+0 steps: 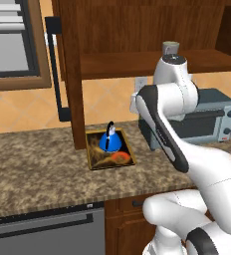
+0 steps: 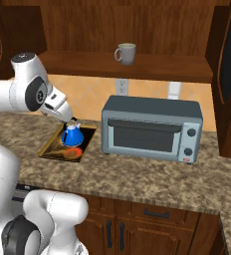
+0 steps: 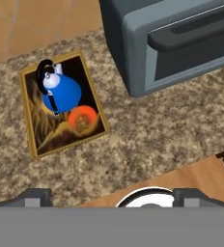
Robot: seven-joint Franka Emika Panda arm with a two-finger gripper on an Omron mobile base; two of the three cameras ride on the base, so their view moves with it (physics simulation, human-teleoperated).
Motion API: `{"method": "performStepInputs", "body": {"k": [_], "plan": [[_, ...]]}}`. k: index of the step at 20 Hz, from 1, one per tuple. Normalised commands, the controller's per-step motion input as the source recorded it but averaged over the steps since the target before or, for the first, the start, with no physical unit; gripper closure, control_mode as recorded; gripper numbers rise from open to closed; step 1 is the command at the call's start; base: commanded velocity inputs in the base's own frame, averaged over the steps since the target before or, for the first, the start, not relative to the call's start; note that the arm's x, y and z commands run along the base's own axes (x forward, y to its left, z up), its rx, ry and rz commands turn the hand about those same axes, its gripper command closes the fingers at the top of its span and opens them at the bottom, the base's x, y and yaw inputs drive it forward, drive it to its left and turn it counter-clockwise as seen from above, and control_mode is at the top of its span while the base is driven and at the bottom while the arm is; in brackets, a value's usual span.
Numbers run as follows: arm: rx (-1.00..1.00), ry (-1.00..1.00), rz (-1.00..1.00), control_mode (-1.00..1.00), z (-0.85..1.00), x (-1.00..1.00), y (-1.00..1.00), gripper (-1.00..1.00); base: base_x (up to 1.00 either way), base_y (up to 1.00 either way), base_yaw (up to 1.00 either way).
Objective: Pick the kettle from the counter and place it on the tray. Then pick the mug from the cabinet and place it on the tray. Then close the cabinet doors.
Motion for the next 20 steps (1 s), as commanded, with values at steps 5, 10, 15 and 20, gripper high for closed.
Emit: {"method": "performStepInputs", "body": {"k": [5, 10, 15, 20], "plan": [[0.01, 0.0, 0.0, -1.0, 0.01, -0.01, -0.03, -1.0, 0.0, 0.0, 0.0], [0.0, -0.03, -0.01, -1.0, 0.73, 0.06, -0.15, -1.0, 0.0, 0.0, 0.0], [-0.17, -0.19, -0.05, -1.0, 0.82, 0.45, -0.37, -1.0, 0.0, 0.0, 0.0], [-0.3, -0.13, -0.19, -1.0, 0.56, 0.75, -0.43, -1.0, 0.0, 0.0, 0.0]]}}
